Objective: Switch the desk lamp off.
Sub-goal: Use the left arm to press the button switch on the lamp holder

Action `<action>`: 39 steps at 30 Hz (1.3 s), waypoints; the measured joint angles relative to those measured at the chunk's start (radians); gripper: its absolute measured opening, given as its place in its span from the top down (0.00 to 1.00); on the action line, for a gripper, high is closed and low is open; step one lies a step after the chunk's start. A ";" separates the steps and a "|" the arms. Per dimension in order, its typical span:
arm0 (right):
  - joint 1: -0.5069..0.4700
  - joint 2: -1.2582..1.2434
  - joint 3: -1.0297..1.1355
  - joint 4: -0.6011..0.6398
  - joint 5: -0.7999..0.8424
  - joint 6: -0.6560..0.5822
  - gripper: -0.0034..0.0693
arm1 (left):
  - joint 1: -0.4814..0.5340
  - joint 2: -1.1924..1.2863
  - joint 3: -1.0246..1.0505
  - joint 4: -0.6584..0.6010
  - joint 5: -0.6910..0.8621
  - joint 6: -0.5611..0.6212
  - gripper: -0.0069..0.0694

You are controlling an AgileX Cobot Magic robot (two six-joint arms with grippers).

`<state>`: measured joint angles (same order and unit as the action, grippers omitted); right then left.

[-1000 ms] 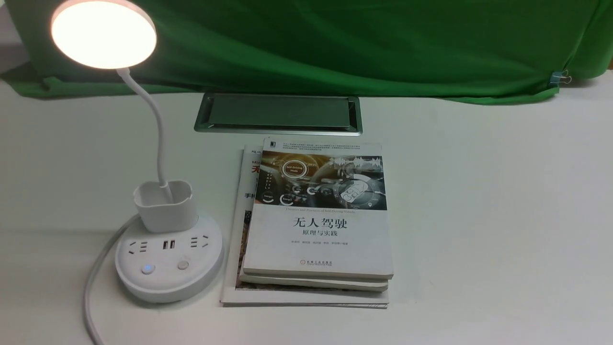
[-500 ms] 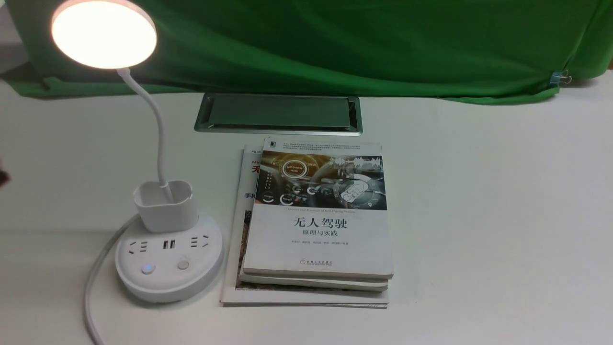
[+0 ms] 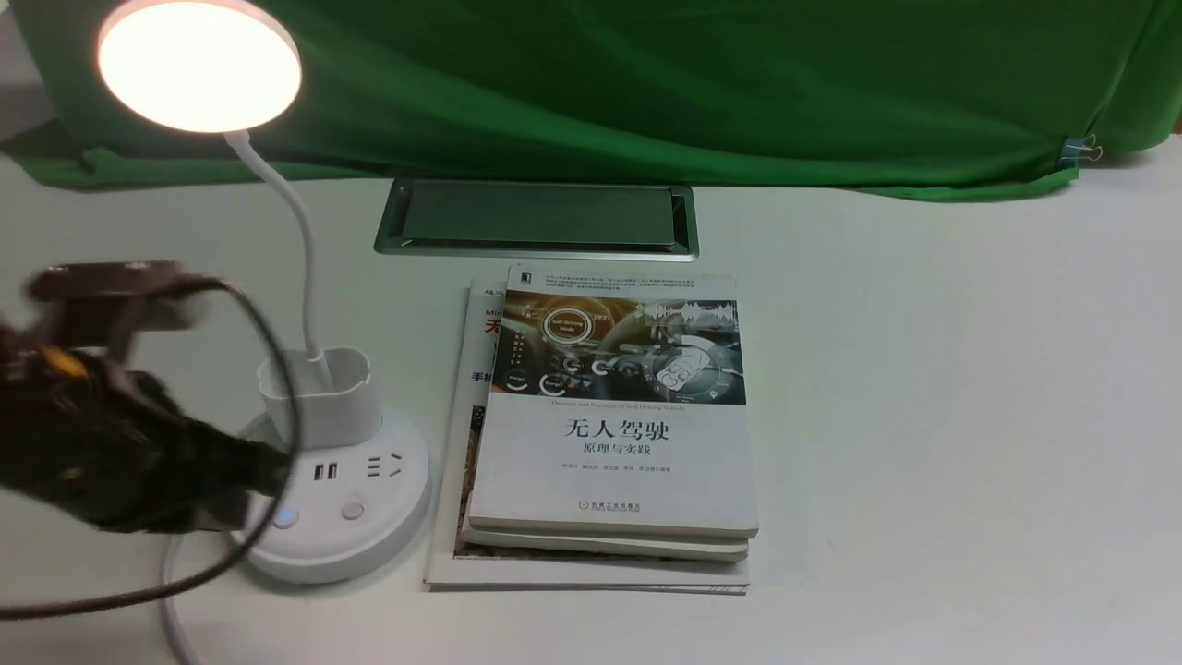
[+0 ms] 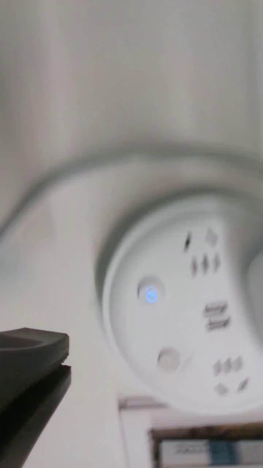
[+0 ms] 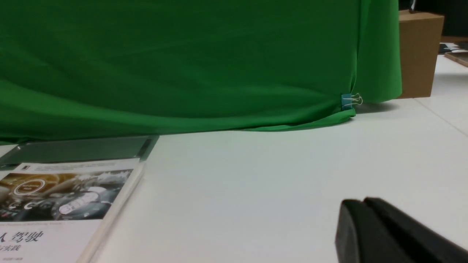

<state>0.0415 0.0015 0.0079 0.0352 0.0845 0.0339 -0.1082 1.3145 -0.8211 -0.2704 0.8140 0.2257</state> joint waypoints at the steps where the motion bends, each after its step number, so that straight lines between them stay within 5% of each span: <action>1: 0.000 0.000 0.000 0.000 0.000 0.000 0.90 | -0.067 0.037 -0.024 0.060 -0.013 -0.057 0.88; 6: 0.000 0.000 0.000 0.000 0.000 0.000 0.90 | -0.290 0.137 -0.096 0.423 -0.028 -0.327 0.88; 9: 0.000 0.000 0.000 0.000 0.000 0.000 0.90 | -0.320 0.172 -0.105 0.481 -0.047 -0.361 0.88; 17: 0.000 0.000 0.000 0.000 0.000 0.000 0.90 | -0.322 0.244 -0.106 0.494 -0.187 -0.372 0.88; 39: 0.000 0.000 0.000 0.000 0.000 0.000 0.90 | -0.323 0.328 -0.119 0.487 -0.146 -0.373 0.88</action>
<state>0.0415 0.0015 0.0079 0.0352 0.0845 0.0339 -0.4308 1.6423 -0.9401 0.2167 0.6677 -0.1473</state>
